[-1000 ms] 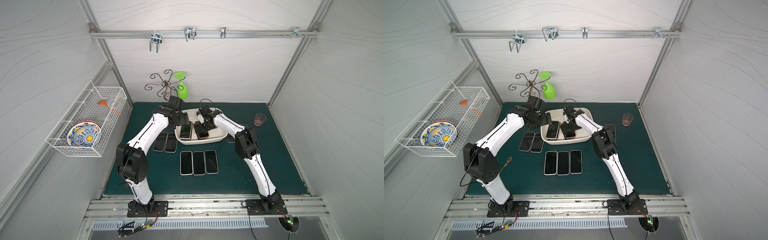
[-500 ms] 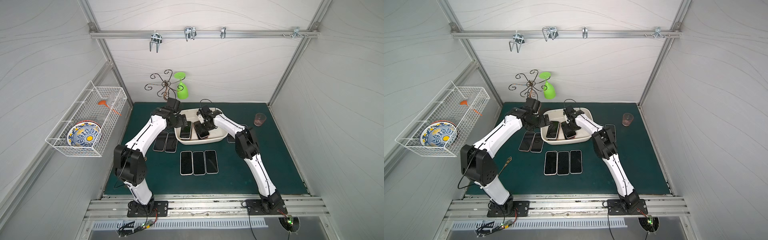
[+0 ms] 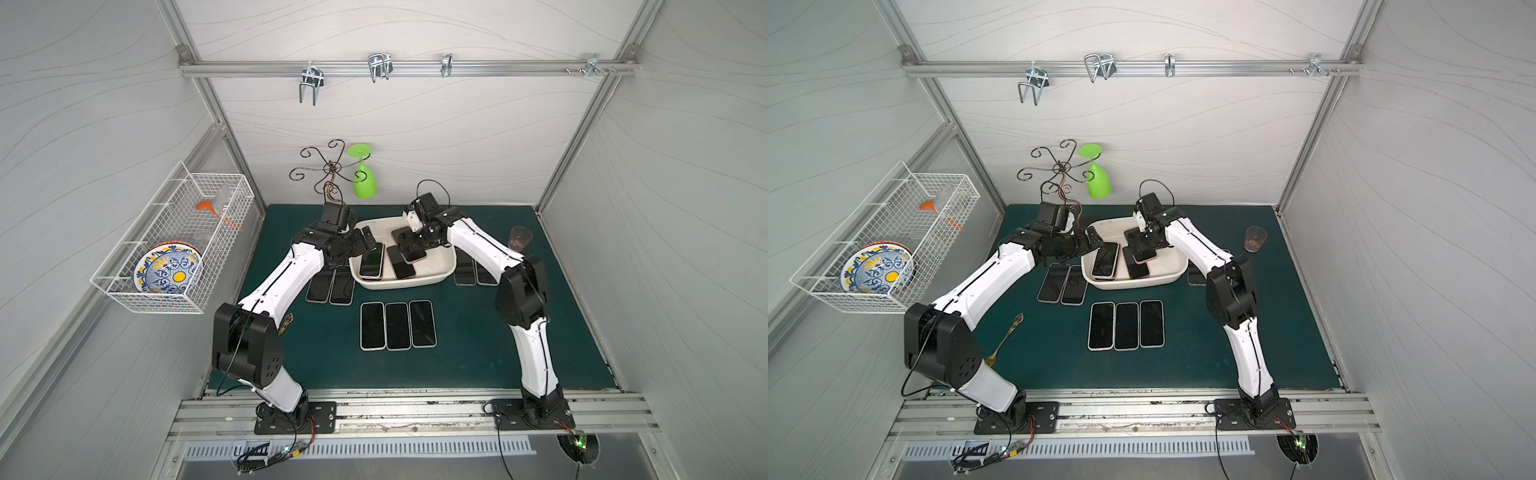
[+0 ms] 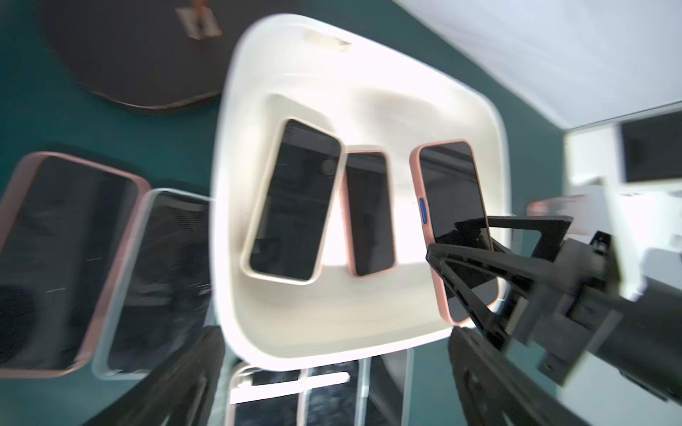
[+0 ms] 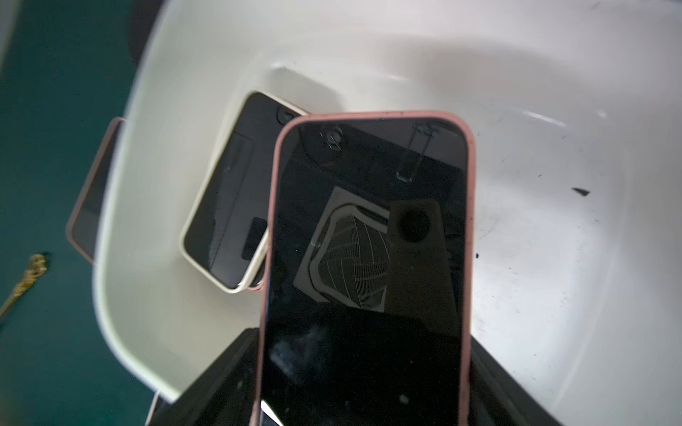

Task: Take the phone out of the storage box
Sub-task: Pick up the phone from the storage box.

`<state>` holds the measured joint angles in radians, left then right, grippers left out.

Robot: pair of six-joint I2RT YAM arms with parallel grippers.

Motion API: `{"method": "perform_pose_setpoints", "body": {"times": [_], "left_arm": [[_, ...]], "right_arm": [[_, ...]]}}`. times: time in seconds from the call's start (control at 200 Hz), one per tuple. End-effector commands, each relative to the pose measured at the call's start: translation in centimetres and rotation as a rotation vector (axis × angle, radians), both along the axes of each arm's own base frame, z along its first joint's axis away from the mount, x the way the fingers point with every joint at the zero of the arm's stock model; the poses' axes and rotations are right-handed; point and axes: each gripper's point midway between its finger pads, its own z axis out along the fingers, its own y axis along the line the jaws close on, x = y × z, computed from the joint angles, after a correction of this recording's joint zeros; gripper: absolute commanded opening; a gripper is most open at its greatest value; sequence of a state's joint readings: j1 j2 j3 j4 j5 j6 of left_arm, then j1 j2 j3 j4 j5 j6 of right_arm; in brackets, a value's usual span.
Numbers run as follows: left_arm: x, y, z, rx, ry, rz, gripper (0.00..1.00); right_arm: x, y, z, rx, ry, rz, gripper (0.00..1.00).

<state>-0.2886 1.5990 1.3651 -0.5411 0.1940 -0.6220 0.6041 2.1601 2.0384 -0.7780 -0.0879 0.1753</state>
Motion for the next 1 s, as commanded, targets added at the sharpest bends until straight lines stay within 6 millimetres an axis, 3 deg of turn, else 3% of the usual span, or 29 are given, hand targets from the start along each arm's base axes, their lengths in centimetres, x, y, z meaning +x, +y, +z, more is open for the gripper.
{"method": "perform_pose_setpoints", "body": {"times": [0.0, 0.335, 0.705, 0.996], "left_arm": [[2.0, -3.7, 2.5, -0.283, -0.075, -0.023, 0.99], [3.7, -5.5, 1.0, -0.470, -0.036, 0.072, 0.99], [5.4, -7.0, -2.1, -0.519, 0.072, 0.188, 0.97], [6.6, -9.8, -2.1, -0.664, 0.081, 0.218, 0.91]], "right_arm": [[-0.9, 0.1, 3.7, 0.090, -0.016, 0.006, 0.35], [-2.5, 0.0, 3.8, 0.129, 0.028, 0.009, 0.31], [-4.4, 0.2, 4.4, 0.159, 0.038, 0.019, 0.29], [-5.5, 0.6, 5.1, 0.197, 0.054, 0.027, 0.29]]}}
